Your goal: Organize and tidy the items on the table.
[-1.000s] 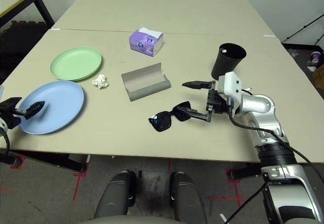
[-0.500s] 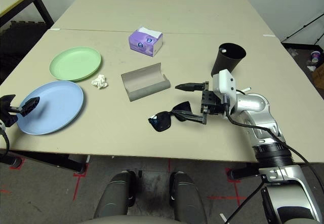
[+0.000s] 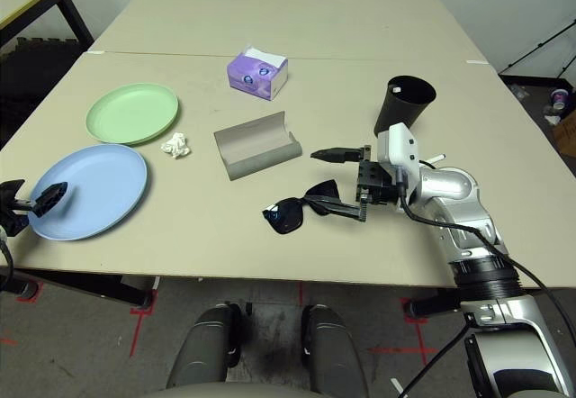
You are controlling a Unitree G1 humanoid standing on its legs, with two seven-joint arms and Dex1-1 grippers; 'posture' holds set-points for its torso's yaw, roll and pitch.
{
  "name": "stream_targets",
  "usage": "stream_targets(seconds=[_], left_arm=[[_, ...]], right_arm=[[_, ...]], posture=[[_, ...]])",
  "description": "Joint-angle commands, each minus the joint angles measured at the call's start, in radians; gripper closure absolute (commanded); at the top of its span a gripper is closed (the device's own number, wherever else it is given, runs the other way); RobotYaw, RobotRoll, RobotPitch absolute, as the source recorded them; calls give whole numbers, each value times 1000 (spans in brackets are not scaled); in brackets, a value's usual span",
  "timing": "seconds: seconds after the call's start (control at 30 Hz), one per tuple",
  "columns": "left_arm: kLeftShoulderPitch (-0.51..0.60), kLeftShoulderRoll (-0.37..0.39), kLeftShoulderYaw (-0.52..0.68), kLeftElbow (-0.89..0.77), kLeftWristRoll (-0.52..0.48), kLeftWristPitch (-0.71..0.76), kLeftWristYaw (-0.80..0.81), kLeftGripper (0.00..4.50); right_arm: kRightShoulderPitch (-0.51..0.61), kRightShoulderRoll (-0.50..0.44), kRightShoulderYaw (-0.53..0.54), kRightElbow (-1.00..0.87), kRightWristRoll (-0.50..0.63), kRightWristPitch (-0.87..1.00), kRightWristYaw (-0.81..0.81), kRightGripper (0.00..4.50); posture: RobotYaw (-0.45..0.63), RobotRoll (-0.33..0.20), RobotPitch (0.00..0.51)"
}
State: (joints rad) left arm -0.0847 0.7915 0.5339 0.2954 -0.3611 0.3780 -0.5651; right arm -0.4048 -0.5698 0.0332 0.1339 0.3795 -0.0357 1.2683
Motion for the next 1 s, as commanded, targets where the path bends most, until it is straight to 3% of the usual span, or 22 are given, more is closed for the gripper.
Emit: stream_targets(seconds=[0.03, 0.2, 0.3, 0.63, 1.0], left_arm=[[0, -16, 19, 38, -14, 13, 11, 40], [-7, -21, 29, 65, -25, 16, 16, 40], [-7, -24, 32, 71, -36, 24, 17, 628], [4, -27, 25, 81, -69, 61, -13, 4421], [38, -36, 67, 12, -153, 164, -34, 4468]], right_arm=[[11, -5, 5, -25, -4, 0, -6, 0], [12, -6, 5, -29, -6, -1, -10, 0], [13, -7, 6, -30, -7, -3, -12, 0], [9, -8, 5, -27, -16, -15, -16, 0], [11, -8, 5, -21, -21, -27, -19, 0]], posture=[[32, 0, 112], [30, 0, 112], [30, 0, 112], [25, 0, 109], [24, 0, 107]])
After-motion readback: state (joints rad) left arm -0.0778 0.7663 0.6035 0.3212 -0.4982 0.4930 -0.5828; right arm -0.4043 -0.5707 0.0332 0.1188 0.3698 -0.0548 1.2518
